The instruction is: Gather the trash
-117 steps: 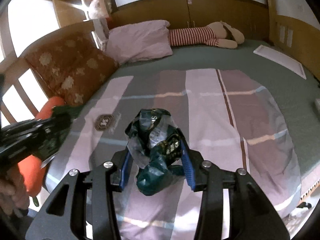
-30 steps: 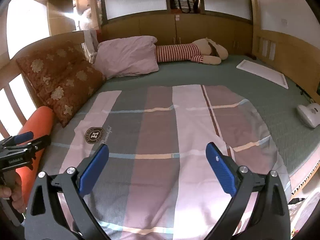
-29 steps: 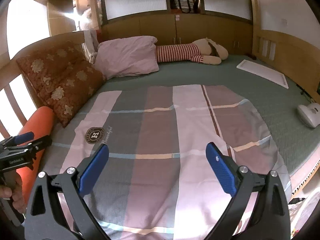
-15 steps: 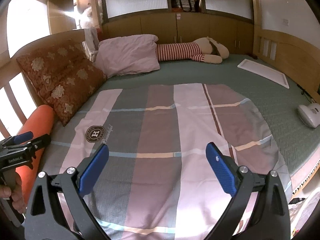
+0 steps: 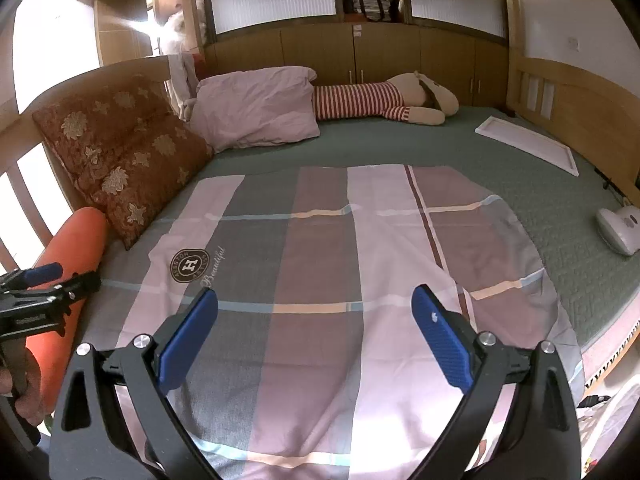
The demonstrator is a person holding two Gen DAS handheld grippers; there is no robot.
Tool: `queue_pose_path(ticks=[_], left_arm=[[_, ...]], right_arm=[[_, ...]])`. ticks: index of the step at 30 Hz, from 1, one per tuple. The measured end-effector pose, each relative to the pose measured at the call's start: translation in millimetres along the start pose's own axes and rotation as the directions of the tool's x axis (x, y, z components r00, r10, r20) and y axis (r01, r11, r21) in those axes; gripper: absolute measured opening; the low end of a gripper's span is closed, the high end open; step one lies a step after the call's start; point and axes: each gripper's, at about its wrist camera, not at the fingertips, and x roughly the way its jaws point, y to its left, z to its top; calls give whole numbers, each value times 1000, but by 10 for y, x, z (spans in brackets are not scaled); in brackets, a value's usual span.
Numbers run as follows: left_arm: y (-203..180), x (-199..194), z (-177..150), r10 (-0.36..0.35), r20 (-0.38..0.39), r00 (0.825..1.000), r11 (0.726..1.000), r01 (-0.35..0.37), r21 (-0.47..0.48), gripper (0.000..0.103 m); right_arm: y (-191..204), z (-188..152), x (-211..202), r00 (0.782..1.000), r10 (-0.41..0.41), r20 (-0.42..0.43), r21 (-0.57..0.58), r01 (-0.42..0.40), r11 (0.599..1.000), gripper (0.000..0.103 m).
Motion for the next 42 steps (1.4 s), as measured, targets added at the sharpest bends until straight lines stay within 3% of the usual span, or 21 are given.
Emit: queue_pose_path(ticks=[13,42], left_arm=[[-39,-86,18,-75,27,997,997,75,-5,100],[-68,-144,4,-68,58,996,998,67,9,100]], right_arm=[[4,-3,12,1000,-1,1,4,1,1000,95],[3,-8,15,1000,-3,0,0,3,1000,95]])
